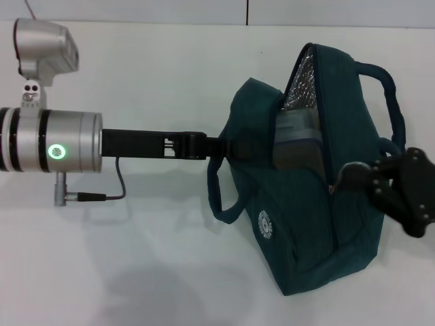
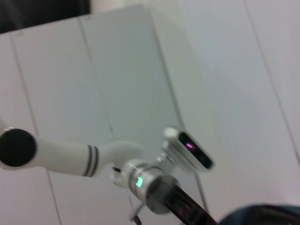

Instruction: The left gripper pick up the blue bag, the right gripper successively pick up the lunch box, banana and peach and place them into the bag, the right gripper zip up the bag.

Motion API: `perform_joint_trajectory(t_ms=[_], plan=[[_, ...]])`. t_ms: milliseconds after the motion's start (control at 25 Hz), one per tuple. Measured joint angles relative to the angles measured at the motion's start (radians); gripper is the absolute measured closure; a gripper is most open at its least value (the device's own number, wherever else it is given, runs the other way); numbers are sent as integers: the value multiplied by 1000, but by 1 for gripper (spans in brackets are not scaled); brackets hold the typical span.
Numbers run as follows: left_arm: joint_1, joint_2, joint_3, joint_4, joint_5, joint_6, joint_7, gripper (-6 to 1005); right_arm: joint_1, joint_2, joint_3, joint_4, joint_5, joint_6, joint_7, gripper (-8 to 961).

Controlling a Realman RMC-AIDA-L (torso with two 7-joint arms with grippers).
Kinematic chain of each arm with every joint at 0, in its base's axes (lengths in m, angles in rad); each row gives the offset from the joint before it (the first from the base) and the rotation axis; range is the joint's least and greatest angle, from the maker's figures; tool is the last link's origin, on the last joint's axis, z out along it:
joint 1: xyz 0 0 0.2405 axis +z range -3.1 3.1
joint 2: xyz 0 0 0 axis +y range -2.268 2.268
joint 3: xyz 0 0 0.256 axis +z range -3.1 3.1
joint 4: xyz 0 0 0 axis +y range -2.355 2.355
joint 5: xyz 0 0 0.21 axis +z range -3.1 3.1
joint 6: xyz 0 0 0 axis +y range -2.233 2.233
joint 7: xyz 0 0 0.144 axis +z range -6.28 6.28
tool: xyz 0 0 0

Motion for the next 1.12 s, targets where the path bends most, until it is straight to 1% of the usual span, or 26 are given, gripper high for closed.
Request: perform_joint_trajectory(t_ms=[240, 320, 400, 440, 520, 640, 720, 840, 920, 960, 1040, 1120], plan=[[-23, -6, 9, -2, 0, 0, 2, 938, 70, 12, -86, 17, 0, -1, -17, 943], [-32, -6, 9, -6, 0, 1, 10, 938, 81, 14, -100, 17, 2, 1, -17, 942], [-35, -6, 9, -7, -13, 8, 44, 938, 87, 16, -101, 17, 8, 1, -17, 942], [-31, -5, 7, -8, -46, 18, 99, 938, 90, 16, -101, 18, 11, 1, -17, 942], [-27, -4, 5, -9, -63, 20, 125, 901, 93, 16, -103, 18, 19, 1, -16, 941], [-4, 6, -3, -8, -120, 25, 203, 844, 93, 15, -104, 18, 22, 5, -14, 941], [33, 19, -3, -2, -195, 29, 275, 807, 93, 15, -104, 18, 22, 9, -14, 941], [79, 36, -4, -1, -271, 51, 375, 664, 95, 14, -101, 18, 22, 17, -14, 940], [104, 44, -3, -4, -285, 85, 415, 569, 100, 13, -98, 18, 22, 23, -13, 940], [121, 46, -4, -7, -287, 112, 439, 542, 104, 13, -99, 18, 24, 25, -12, 939], [160, 39, -3, -11, -289, 162, 501, 489, 118, 13, -102, 18, 28, 27, -11, 939], [214, 22, -3, -13, -296, 189, 577, 436, 130, 13, -103, 18, 30, 36, -6, 939]])
